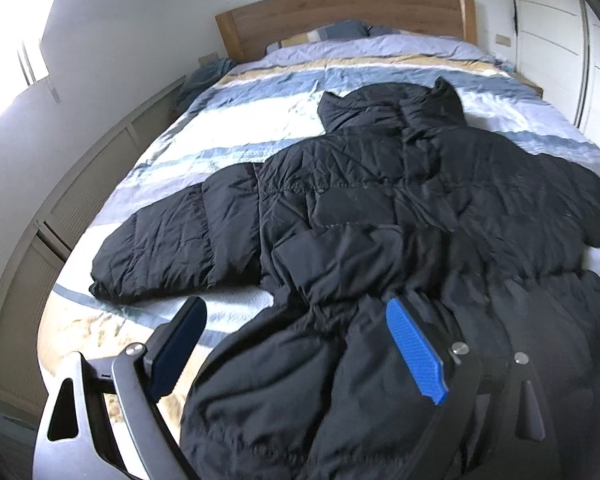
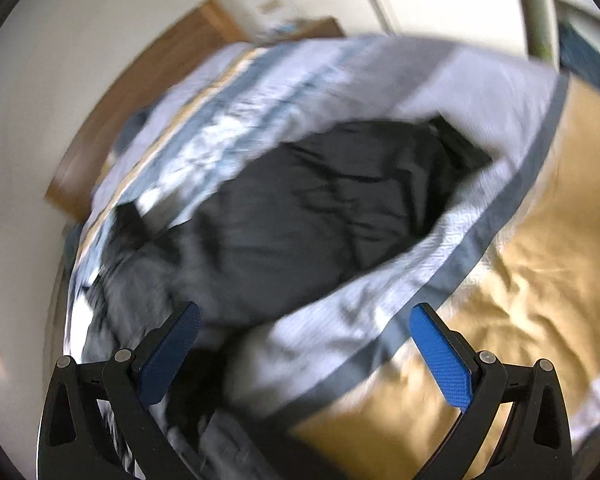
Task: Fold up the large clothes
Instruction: 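Reach the right gripper to a sleeve cuff and close on it, then lift the sleeve with the right gripper, fold it across the jacket body, release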
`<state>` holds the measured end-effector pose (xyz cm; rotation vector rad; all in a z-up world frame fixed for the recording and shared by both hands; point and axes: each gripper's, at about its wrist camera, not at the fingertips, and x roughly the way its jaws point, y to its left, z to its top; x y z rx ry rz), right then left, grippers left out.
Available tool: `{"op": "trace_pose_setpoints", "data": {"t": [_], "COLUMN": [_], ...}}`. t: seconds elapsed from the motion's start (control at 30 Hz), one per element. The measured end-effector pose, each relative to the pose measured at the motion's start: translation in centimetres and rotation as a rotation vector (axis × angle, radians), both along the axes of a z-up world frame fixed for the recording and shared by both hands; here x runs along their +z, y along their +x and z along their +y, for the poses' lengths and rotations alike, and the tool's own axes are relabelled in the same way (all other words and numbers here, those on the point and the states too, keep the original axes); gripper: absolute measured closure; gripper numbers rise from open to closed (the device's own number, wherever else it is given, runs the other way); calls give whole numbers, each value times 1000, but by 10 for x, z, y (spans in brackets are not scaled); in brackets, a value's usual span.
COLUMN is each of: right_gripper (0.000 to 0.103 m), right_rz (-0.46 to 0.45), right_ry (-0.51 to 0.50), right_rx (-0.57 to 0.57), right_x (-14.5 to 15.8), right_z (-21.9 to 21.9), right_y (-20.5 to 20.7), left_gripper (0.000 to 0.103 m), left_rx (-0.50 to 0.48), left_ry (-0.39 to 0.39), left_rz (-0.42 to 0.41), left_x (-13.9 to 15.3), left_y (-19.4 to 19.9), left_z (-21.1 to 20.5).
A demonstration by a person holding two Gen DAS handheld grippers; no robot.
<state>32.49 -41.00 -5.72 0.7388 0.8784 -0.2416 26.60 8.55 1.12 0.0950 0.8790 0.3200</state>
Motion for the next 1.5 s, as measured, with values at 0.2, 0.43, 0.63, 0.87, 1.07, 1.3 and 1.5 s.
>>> {"op": "trace_pose_setpoints", "data": {"t": [0.2, 0.43, 0.63, 0.87, 1.07, 1.3, 1.5], "right_gripper": [1, 11, 57, 94, 97, 97, 97], "right_rz": [32, -39, -83, -197, -309, -418, -449], "right_ry": [116, 182, 191, 64, -15, -47, -65], "right_rx": [-122, -213, -239, -156, -6, 201, 373], "right_x": [-63, -84, -84, -26, 41, 104, 129], "right_z": [-51, -86, -105, -92, -54, 23, 96], "right_y": [31, 50, 56, 64, 79, 93, 93], "left_gripper": [11, 11, 11, 11, 11, 11, 11], "left_rx": [26, 32, 40, 62, 88, 121, 139], "left_ry": [-11, -16, -23, -30, -51, -82, -92], "left_rz": [61, 106, 108, 76, 45, 14, 3], "left_x": [-32, -61, -66, -51, -40, -31, -28], "left_y": [36, 59, 62, 52, 37, 12, -12], "left_z": [5, 8, 15, 29, 45, 70, 89]}}
